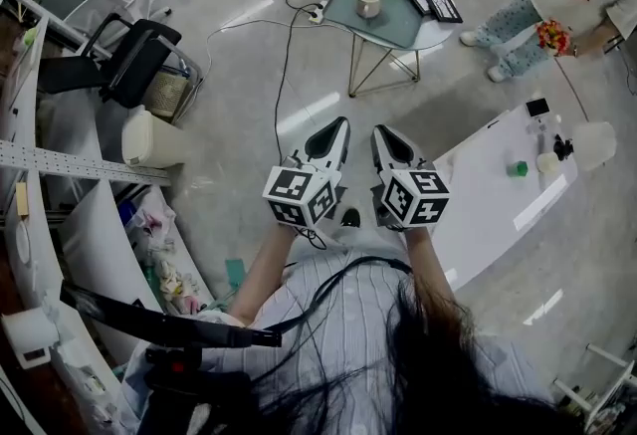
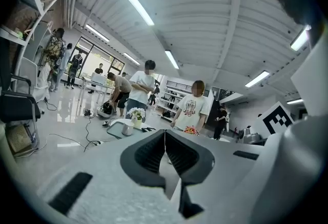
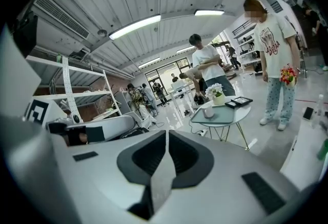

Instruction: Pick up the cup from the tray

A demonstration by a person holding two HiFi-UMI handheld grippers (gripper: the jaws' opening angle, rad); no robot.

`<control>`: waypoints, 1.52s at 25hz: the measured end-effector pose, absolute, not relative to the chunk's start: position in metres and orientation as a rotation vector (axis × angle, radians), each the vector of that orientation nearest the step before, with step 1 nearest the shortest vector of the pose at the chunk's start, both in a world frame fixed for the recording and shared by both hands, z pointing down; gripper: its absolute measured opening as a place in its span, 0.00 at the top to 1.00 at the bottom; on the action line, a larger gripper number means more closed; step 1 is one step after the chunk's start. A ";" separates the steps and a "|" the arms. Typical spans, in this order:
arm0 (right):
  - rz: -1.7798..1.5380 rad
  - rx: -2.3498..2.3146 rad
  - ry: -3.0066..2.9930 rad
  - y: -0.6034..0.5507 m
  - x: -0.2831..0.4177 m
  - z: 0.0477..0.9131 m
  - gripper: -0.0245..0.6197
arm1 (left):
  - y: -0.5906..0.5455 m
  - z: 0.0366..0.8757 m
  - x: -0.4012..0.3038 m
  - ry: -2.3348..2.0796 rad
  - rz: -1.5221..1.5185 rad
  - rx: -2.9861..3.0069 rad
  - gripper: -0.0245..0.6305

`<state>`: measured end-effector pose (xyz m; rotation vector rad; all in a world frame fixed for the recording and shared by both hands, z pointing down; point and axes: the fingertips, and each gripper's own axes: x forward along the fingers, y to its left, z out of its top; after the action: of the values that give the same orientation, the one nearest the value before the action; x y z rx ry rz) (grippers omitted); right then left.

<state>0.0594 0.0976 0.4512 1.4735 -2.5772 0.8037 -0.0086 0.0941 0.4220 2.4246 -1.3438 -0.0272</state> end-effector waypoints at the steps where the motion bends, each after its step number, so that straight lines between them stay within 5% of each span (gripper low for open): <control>1: 0.809 1.470 -2.581 0.091 0.063 0.452 0.90 | 0.088 0.422 -0.005 -1.351 -0.021 2.427 0.94; 38: 0.862 1.756 -2.489 -0.199 0.047 0.481 0.90 | -0.215 0.446 -0.024 -1.109 0.174 2.571 0.94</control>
<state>0.0473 -0.1992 0.4810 1.7562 -2.4891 0.8620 -0.0241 -0.2152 0.4464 2.5709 -1.1086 0.1745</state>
